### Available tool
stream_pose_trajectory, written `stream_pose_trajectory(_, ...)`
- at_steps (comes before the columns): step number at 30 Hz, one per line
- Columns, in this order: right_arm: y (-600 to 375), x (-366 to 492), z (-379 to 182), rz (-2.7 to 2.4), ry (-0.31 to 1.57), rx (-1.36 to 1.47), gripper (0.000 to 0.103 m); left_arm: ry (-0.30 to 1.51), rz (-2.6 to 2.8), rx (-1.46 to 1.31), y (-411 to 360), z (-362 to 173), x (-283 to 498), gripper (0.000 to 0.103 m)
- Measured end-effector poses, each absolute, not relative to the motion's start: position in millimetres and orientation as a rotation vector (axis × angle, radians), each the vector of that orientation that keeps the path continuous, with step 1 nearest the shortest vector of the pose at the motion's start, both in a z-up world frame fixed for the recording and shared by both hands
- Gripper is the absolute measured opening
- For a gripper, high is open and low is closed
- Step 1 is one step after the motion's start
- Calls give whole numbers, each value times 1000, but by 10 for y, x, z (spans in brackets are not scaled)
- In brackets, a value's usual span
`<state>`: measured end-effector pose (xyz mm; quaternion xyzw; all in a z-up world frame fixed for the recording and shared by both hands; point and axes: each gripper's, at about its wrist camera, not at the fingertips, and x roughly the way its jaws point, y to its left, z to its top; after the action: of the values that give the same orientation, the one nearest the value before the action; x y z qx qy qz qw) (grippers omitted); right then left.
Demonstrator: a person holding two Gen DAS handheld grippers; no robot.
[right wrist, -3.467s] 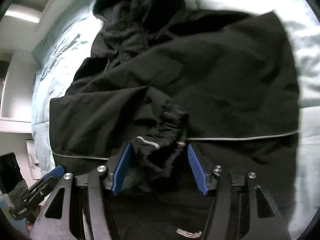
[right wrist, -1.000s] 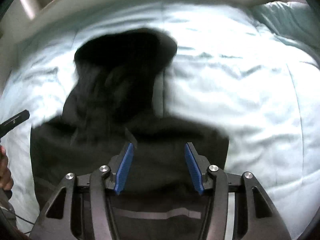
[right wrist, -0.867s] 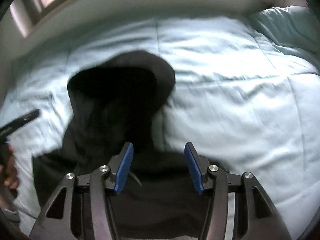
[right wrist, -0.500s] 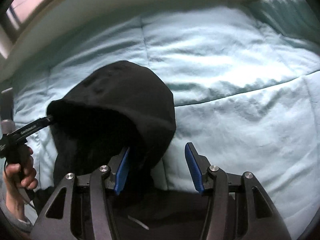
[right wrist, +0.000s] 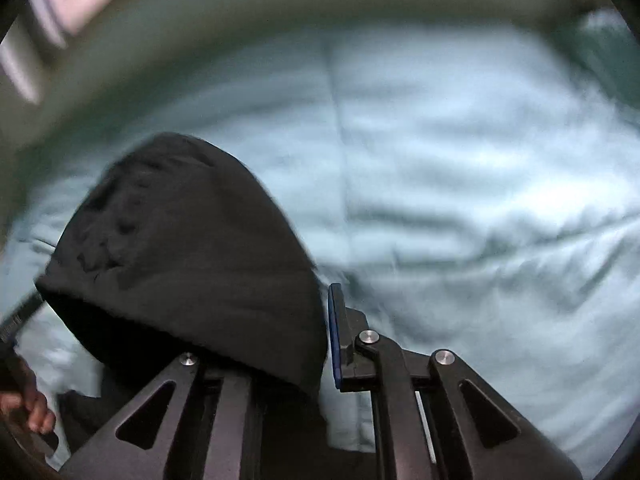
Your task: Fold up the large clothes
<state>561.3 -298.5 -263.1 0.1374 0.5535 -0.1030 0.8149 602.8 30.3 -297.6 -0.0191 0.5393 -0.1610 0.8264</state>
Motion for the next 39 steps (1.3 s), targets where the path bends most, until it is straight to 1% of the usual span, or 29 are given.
stream_pose_trajectory(1,-3021,5633,-2806,-220,1230,318,13,1183,-356,-17,280,-3159,6050,27)
stream_pose_trajectory(2,-3055,5629,-2966,-210,1258,353,16,1160,-382,14,257,-3258,6024,30)
stream_pose_trajectory(3,-3064,5612,-3001,-213,1261,358,19,1140,-395,45,230,-3244,6000,30)
stream_pose_trajectory(4,-3067,5581,-2980,-221,1257,352,24,1150,-397,56,218,-3201,5999,30)
stream_pose_trajectory(5,-3070,5558,-2946,-220,1253,348,33,1175,-401,56,222,-3131,5995,30)
stream_pose_trajectory(7,-3086,5416,-2812,-216,1248,341,41,1190,-428,53,248,-2981,5925,30)
stream_pose_trajectory(8,-3091,5349,-2747,-206,1242,339,43,1190,-458,59,299,-2890,5861,30)
stream_pose_trajectory(11,-3069,5068,-2475,-160,1224,311,43,1187,-546,66,461,-2632,5669,31)
stream_pose_trajectory(15,-2863,4990,-1993,-116,1123,252,44,1050,-608,-6,540,-2141,5599,32)
stream_pose_trajectory(16,-2821,5031,-1924,-102,1105,253,45,1025,-615,-43,551,-2063,5620,37)
stream_pose_trajectory(17,-2754,5162,-1870,-82,1091,254,46,1005,-630,-88,513,-2020,5688,46)
stream_pose_trajectory(18,-2678,5279,-1820,-70,1082,247,46,993,-649,-114,422,-1985,5753,51)
stream_pose_trajectory(19,-2636,5337,-1819,-73,1078,234,46,987,-656,-117,323,-1993,5825,53)
stream_pose_trajectory(21,-2526,5548,-1919,-63,1095,216,46,1035,-664,-105,131,-2179,5968,53)
stream_pose_trajectory(23,-2517,5650,-2110,-41,1146,218,46,1144,-680,-118,-18,-2518,6098,53)
stream_pose_trajectory(26,-2500,5742,-2759,-44,1300,198,46,1345,-692,-145,-110,-3226,6151,52)
stream_pose_trajectory(28,-2532,5733,-3045,-29,1343,225,45,1314,-701,-156,-94,-3415,6102,52)
stream_pose_trajectory(32,-2560,5689,-3088,-31,1308,254,45,1279,-695,-105,-171,-3358,6040,53)
stream_pose_trajectory(36,-2572,5557,-2874,2,1286,232,46,1255,-696,-145,-47,-3151,5989,53)
stream_pose_trajectory(39,-2635,5389,-2596,37,1235,227,52,1189,-697,-122,133,-2792,5981,53)
